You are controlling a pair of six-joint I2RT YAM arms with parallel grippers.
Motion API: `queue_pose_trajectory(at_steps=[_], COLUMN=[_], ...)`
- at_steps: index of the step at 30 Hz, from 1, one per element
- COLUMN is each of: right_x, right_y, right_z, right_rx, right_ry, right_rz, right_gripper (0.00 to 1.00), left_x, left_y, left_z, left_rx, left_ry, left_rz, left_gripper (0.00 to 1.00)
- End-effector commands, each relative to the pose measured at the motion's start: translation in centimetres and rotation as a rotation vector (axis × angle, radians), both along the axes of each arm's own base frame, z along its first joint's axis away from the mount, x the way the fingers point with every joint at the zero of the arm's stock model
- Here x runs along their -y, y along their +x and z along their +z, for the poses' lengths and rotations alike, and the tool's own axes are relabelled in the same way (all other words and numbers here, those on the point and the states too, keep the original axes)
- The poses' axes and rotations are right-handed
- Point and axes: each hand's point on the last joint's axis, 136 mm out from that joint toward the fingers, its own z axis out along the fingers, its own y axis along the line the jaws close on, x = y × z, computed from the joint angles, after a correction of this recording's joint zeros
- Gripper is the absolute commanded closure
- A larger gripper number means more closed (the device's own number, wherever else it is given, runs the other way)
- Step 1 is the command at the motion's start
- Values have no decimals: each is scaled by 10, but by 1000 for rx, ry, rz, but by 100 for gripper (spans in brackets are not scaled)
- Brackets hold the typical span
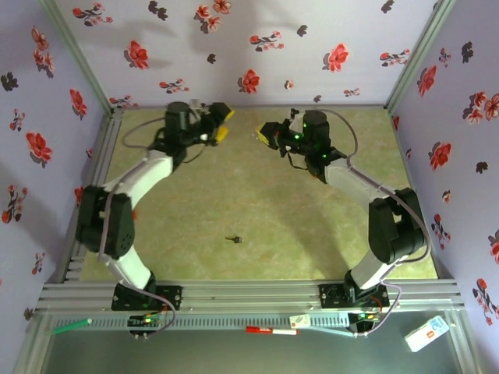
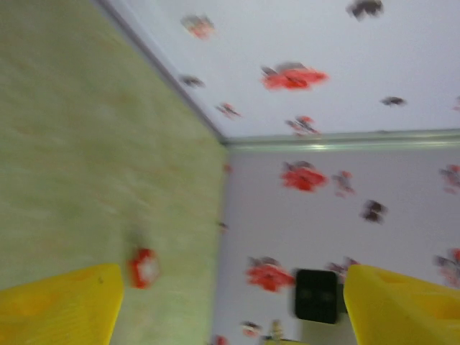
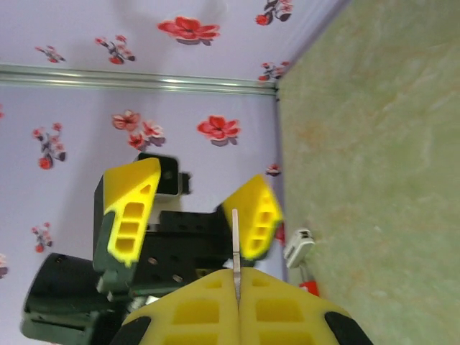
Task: Unlock with the key
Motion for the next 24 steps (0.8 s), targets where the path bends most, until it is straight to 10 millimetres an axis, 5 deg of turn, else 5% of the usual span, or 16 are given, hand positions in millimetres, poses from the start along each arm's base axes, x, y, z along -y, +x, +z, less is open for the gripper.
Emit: queue_pose_trajectory(at_steps=[1, 4, 9, 13, 24], right_x=[6, 11, 17, 18, 30], right_y=[-22, -24, -22, -18, -22], right_z=[10, 7, 3, 0, -12], right_rx=[56, 49, 40, 38, 9], right_ry=[-158, -202, -202, -192, -198], right_rz=[77, 96, 108, 118, 131], right_gripper=[100, 100, 100, 100, 100], left_x=[-89, -161, -224, -251, -287], left_y=[-57, -103, -166, -182, -188], left_z=[-43, -72, -87, -101, -169], left_rx=[-247, -472, -704, -805, -879], left_ry=[394, 571, 816, 1003, 961], left_rz=[58, 89, -29, -128, -136], left_gripper=[15, 13, 13, 11, 14])
